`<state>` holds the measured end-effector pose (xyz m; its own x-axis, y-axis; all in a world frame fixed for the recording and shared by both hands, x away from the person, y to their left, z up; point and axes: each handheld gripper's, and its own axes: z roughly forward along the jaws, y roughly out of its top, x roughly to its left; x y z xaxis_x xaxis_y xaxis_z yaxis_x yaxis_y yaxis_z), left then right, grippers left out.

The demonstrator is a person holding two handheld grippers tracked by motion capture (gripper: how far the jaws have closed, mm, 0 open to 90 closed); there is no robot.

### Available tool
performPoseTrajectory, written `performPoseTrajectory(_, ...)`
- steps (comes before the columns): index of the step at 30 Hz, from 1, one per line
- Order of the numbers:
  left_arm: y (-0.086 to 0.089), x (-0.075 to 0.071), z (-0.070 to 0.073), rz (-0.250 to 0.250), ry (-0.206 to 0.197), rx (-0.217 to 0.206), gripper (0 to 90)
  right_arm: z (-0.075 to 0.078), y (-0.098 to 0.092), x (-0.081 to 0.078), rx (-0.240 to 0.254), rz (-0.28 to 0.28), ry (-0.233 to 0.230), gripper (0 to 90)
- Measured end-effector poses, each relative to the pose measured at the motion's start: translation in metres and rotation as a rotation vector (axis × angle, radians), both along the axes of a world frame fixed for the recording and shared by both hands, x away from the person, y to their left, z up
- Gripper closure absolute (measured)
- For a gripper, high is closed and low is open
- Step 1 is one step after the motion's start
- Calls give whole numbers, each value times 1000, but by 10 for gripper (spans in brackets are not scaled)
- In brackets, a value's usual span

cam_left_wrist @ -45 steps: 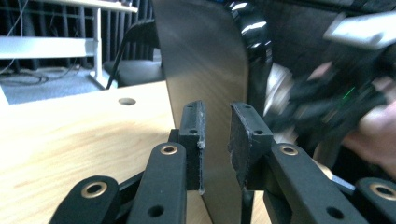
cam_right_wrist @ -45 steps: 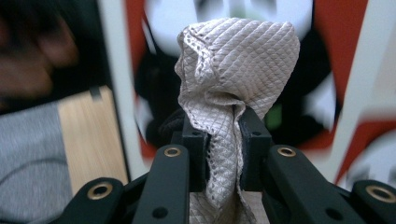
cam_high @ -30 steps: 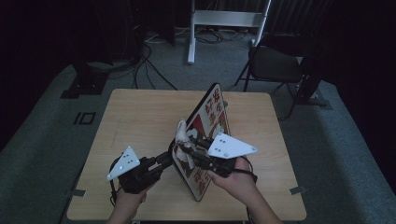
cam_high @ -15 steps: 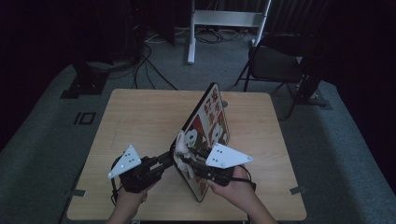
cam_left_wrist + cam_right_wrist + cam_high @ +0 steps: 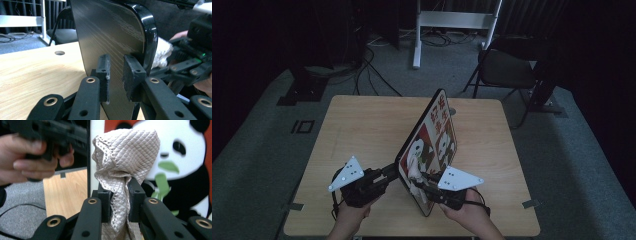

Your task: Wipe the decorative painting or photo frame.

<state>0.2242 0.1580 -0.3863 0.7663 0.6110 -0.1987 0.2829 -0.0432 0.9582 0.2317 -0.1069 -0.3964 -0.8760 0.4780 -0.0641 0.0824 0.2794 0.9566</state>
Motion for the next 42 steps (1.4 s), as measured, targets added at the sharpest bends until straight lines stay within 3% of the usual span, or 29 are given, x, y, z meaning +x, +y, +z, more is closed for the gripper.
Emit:
performPoseTrajectory(20,-4,-1,0,-21,-5,0,758,-54,-21,-5,-58,-49,119,766)
performPoseTrajectory(42,-7,-2,-1,-44,-1,3,744,-118,-43,-7,-167,-106,285,766)
